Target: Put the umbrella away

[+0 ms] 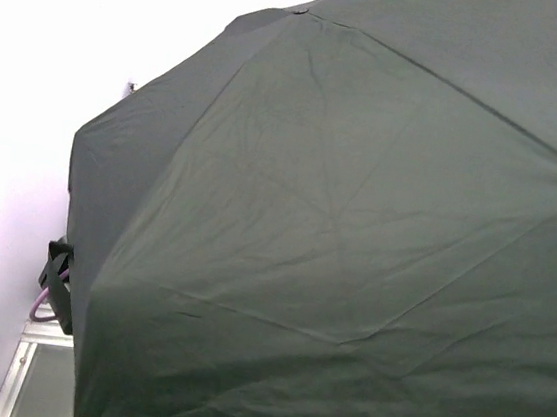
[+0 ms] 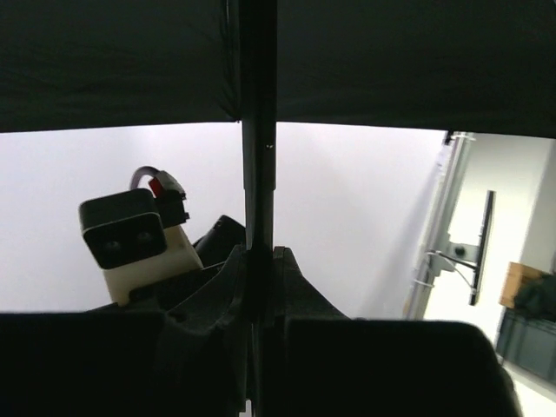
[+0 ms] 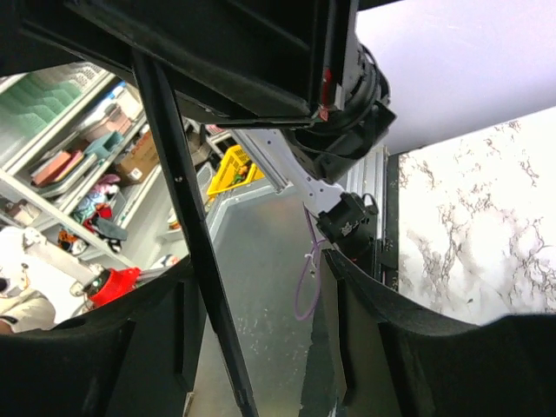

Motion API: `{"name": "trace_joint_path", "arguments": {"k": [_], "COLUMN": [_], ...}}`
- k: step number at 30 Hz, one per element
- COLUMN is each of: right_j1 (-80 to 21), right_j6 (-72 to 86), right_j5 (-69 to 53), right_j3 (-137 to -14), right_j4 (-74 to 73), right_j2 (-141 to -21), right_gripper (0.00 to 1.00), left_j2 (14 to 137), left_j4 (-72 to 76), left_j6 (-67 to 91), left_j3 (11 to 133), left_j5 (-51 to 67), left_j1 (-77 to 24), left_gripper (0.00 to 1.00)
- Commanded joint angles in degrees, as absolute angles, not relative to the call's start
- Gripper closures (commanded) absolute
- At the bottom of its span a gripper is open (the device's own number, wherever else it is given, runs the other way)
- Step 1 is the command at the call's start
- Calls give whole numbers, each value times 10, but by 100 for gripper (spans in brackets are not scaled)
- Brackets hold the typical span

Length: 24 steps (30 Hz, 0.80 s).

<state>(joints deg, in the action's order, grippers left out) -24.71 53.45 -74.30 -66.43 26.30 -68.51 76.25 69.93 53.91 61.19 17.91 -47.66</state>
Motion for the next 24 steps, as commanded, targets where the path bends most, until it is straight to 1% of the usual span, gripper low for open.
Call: {"name": "trace_joint_path", "arguments": {"k": [1, 9, 18, 24], "right_j1": [-254, -256, -255, -253], "right_j6": [572, 594, 603, 597], "right_j5": [-747, -743, -736, -720], "right_j3": [-689, -701, -696, -708], "right_j4": [303, 318, 320, 288], "right_j2": [-680, -682, -679, -685], "right_gripper": [42, 42, 47, 47], "left_j2": [787, 819, 827, 829], "left_j4": [774, 783, 787, 790], "left_j6": [598, 627, 641, 651], "left_j3": [645, 671, 671, 670], "left_j5": [238, 251, 257, 266], "left_j1": [-472, -472, -471, -471], "left_gripper": [100, 100, 100, 100]}}
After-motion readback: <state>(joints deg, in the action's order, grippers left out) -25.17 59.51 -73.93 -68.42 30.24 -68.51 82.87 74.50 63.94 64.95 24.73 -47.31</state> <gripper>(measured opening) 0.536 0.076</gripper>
